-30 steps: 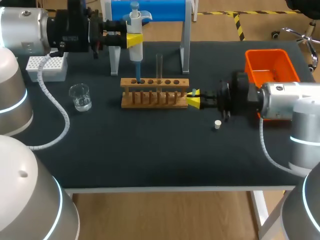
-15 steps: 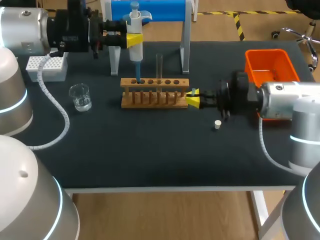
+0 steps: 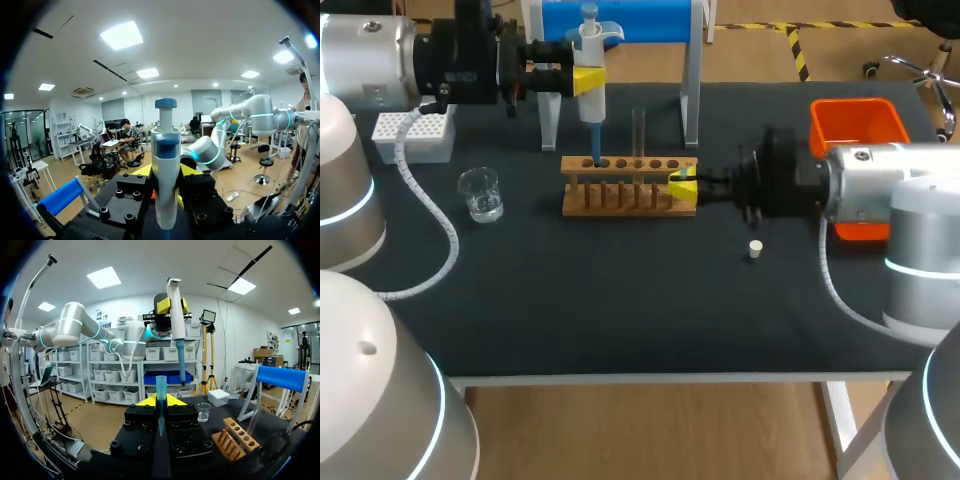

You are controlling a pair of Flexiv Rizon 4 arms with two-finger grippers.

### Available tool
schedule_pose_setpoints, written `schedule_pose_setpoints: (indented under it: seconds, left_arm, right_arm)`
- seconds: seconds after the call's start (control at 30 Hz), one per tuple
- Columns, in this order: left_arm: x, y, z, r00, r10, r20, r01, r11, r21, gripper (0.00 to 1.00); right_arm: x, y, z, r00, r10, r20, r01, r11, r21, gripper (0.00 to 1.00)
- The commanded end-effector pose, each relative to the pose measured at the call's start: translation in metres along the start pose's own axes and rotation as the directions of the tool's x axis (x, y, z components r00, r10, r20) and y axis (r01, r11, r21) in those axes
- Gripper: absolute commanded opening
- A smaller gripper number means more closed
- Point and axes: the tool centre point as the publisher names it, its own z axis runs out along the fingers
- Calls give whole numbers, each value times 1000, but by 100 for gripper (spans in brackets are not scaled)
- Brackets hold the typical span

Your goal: Invert the test tube, pick up the pipette, mount the tip to pipette, aspirate from beaker and dispense into the tube, eject the tip, return the pipette, and cap with the stopper.

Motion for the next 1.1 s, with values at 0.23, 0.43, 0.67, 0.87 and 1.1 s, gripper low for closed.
schedule_pose_setpoints:
  seconds: [0.23,0.43,0.67,0.87,1.1]
  left_arm:
    - [0,0,-1,1000,1,-1,-1,1000,2,0]
    - [0,0,-1,1000,1,-1,-1,1000,2,0]
    - [0,0,-1,1000,1,-1,-1,1000,2,0]
    - [0,0,-1,1000,1,-1,-1,1000,2,0]
    - [0,0,-1,1000,1,-1,-1,1000,2,0]
  right_arm:
    - [-8,-12,41,1000,1,4,-1,1000,-2,0]
    - [-16,-22,58,1000,0,-4,0,1000,9,0]
    - [-26,-34,70,1000,4,-9,-4,1000,19,0]
    - [-30,-36,75,1000,12,-9,-12,1000,19,0]
    - [-35,-43,81,1000,17,-20,-16,999,28,0]
